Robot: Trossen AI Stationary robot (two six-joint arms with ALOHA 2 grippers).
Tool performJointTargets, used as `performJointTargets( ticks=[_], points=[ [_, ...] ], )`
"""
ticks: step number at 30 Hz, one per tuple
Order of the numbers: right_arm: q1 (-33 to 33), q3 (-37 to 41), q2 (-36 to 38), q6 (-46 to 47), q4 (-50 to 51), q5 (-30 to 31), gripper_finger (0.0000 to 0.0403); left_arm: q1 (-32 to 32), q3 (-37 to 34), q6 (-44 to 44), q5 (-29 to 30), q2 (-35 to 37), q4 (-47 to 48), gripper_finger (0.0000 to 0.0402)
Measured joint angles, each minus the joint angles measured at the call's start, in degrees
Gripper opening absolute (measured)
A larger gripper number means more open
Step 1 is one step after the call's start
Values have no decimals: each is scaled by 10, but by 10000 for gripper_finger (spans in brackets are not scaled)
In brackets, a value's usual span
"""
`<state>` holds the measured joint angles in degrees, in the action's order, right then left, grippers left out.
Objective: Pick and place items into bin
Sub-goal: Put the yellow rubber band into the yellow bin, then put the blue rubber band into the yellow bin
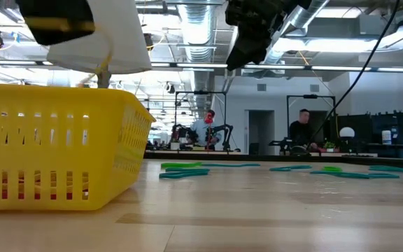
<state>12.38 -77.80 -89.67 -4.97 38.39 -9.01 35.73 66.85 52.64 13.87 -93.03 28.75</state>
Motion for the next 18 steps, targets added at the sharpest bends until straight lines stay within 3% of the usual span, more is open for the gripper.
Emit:
performJointTargets(
  ticks=[13,18],
  points=[
    [0,0,1,4,23,0,102,-45,0,-1,3,14,67,81],
    [15,-26,31,-10,119,2,102,-74,0,-29,25,58,73,83]
  ],
)
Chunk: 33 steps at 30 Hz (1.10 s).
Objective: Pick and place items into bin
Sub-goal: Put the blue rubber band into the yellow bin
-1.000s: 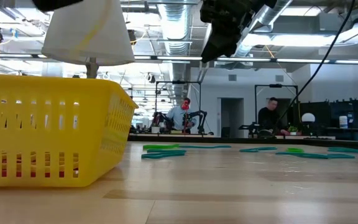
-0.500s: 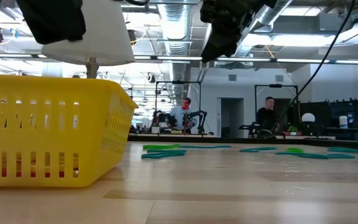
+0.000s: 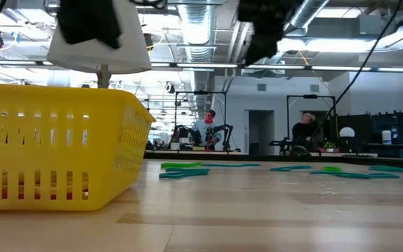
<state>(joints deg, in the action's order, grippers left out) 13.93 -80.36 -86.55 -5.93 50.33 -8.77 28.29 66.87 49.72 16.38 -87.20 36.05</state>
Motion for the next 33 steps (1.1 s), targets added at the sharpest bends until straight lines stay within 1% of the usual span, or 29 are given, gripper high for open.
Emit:
performJointTargets(
  ticks=[4,7,10,14,16,20,24,26,29,31,33],
  points=[
    [16,-5,41,-1,62,1,102,-31,0,-37,49,48,46,83],
    [23,-1,78,-1,94,1,102,-54,0,-49,94,80,98,83],
    [23,40,123,13,91,-1,102,-73,0,-68,122,93,127,83],
    [22,135,189,38,51,-7,102,-93,0,-85,132,93,129,83],
    [22,192,222,54,20,-22,102,-101,-1,-121,118,93,127,83],
    [22,311,284,100,-54,-38,102,-129,-18,-185,84,93,75,83],
    [16,394,324,115,-55,-38,102,-178,-43,-267,18,93,15,83],
    [3,403,327,132,-59,-38,102,-205,-54,-300,-7,93,-22,83],
    [-20,386,324,163,-60,-37,102,-244,-68,-345,-52,93,-75,83],
    [-33,383,315,198,-28,-19,102,-263,-81,-364,-75,93,-107,83],
    [-42,377,305,230,8,15,102,-280,-91,-374,-87,93,-134,83]
  ],
)
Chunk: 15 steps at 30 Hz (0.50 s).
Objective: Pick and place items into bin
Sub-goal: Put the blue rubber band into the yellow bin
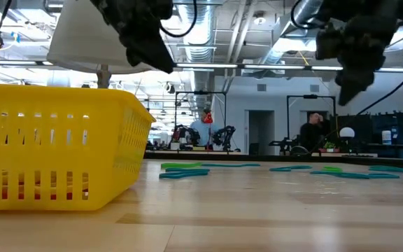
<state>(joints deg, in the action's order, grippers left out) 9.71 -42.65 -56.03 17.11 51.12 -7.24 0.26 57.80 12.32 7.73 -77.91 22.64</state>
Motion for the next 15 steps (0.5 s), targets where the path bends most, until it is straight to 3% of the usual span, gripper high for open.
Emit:
performJointTargets(
  ticks=[7,15],
  points=[
    [-8,0,-83,79,154,59,102,-28,-17,1,0,0,-18,83],
    [-8,0,-209,96,131,72,102,-22,-18,1,-5,0,-22,83]
  ],
)
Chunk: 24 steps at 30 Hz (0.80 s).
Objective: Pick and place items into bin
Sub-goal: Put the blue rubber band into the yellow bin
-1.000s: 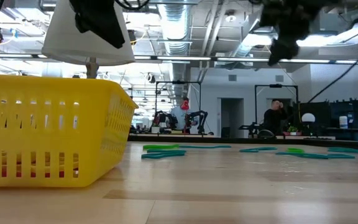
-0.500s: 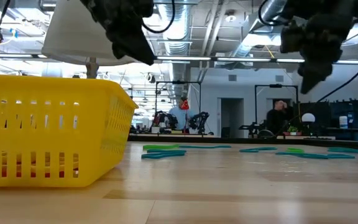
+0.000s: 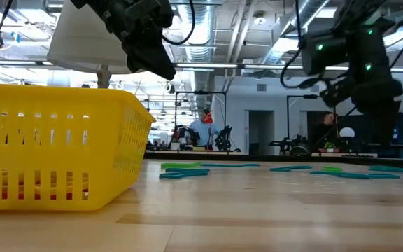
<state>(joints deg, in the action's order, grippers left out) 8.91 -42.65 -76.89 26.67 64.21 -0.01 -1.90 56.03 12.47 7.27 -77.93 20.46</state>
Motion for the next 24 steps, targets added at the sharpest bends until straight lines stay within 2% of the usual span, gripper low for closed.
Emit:
performJointTargets(
  ticks=[3,13,19,24],
  points=[
    [1,0,-39,35,-17,1,102,1,0,0,-7,0,2,83],
    [3,0,-120,47,-15,4,102,2,0,0,-11,0,20,83],
    [34,21,-124,32,-18,40,102,14,0,5,-11,0,24,83],
    [83,67,-97,-18,-66,10,102,30,0,6,-11,0,24,83]
  ],
)
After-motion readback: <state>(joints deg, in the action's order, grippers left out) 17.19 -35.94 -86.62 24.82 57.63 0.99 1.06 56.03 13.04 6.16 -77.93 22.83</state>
